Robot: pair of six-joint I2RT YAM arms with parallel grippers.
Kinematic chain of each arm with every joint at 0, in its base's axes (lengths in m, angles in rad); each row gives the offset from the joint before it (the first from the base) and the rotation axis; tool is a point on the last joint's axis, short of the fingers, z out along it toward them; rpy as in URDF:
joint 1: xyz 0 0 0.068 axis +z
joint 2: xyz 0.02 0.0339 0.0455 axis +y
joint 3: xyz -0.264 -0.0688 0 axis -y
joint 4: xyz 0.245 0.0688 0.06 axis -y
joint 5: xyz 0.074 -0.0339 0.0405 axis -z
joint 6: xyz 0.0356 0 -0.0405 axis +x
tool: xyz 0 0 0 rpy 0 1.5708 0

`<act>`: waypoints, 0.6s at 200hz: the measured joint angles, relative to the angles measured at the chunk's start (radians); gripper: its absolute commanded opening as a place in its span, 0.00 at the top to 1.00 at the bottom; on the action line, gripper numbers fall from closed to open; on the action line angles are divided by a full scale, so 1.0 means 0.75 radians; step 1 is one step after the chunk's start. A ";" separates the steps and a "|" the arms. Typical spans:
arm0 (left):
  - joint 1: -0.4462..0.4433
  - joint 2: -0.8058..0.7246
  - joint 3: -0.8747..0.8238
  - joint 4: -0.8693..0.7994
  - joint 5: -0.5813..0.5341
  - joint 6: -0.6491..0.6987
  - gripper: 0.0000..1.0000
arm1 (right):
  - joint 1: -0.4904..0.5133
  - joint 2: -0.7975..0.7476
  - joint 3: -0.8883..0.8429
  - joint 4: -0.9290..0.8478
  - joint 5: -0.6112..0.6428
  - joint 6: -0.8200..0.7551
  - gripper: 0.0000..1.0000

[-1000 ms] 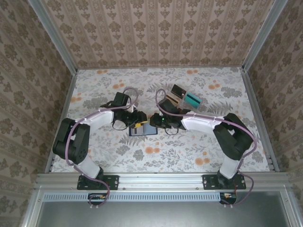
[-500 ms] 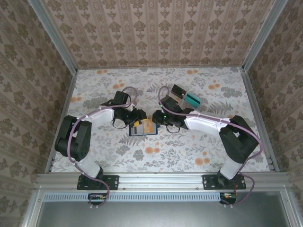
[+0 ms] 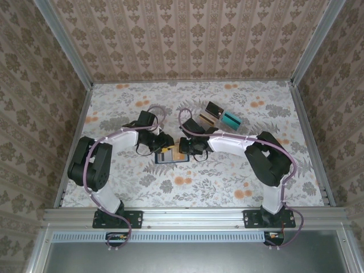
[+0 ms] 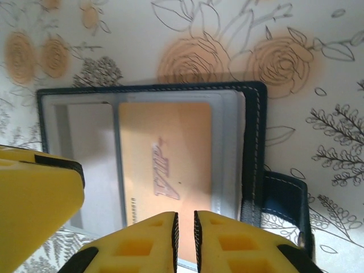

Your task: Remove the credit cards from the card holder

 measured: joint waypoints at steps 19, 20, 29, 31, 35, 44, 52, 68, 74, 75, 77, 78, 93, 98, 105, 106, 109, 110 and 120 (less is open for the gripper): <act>0.000 0.019 0.000 0.001 0.001 0.000 0.68 | -0.002 0.036 0.037 -0.045 0.000 -0.001 0.80; 0.000 0.020 0.000 0.001 0.001 0.000 0.68 | -0.002 0.037 0.038 -0.047 0.000 -0.001 0.81; 0.000 0.024 0.001 0.001 0.001 0.000 0.68 | -0.004 0.054 0.053 -0.057 -0.001 -0.001 0.80; -0.001 0.025 0.001 0.001 0.001 0.000 0.68 | -0.004 0.058 0.055 -0.061 -0.001 -0.001 0.80; -0.002 0.026 0.001 0.001 0.001 0.001 0.68 | -0.005 0.064 0.060 -0.063 -0.001 -0.001 0.81; -0.002 0.030 0.001 0.001 0.001 0.001 0.68 | -0.008 0.075 0.063 -0.067 -0.002 -0.001 0.81; -0.002 0.034 0.001 0.001 0.001 0.001 0.68 | -0.010 0.081 0.063 -0.069 -0.006 -0.001 0.81; -0.003 0.048 0.001 0.006 0.001 0.001 0.69 | -0.016 0.086 0.063 -0.071 -0.014 -0.001 0.81; -0.005 0.056 0.001 0.008 0.001 0.001 0.69 | -0.016 0.086 0.063 -0.071 -0.017 -0.001 0.81; -0.005 0.058 0.001 0.008 0.001 0.001 0.69 | -0.016 0.086 0.063 -0.071 -0.017 -0.001 0.81; -0.006 0.062 0.001 0.008 0.001 0.001 0.69 | -0.016 0.086 0.063 -0.071 -0.018 -0.001 0.81; -0.006 0.063 0.001 0.008 0.001 0.001 0.69 | -0.016 0.086 0.063 -0.071 -0.018 -0.001 0.81; -0.009 0.084 0.001 0.012 0.002 0.003 0.69 | -0.020 0.086 0.063 -0.072 -0.021 -0.001 0.81; -0.009 0.087 0.001 0.016 0.003 0.004 0.69 | -0.020 0.087 0.063 -0.072 -0.021 -0.001 0.81; -0.009 0.090 0.001 0.018 0.006 0.006 0.69 | -0.020 0.087 0.063 -0.072 -0.022 -0.001 0.81; -0.009 0.090 0.001 0.018 0.006 0.006 0.69 | -0.020 0.087 0.063 -0.072 -0.021 -0.001 0.81; -0.009 0.090 0.001 0.019 0.006 0.007 0.69 | -0.020 0.088 0.063 -0.072 -0.021 -0.001 0.81; -0.009 0.090 0.001 0.019 0.006 0.007 0.69 | -0.020 0.088 0.063 -0.072 -0.022 -0.001 0.81; -0.009 0.090 0.001 0.019 0.006 0.013 0.68 | -0.020 0.090 0.063 -0.072 -0.023 -0.001 0.81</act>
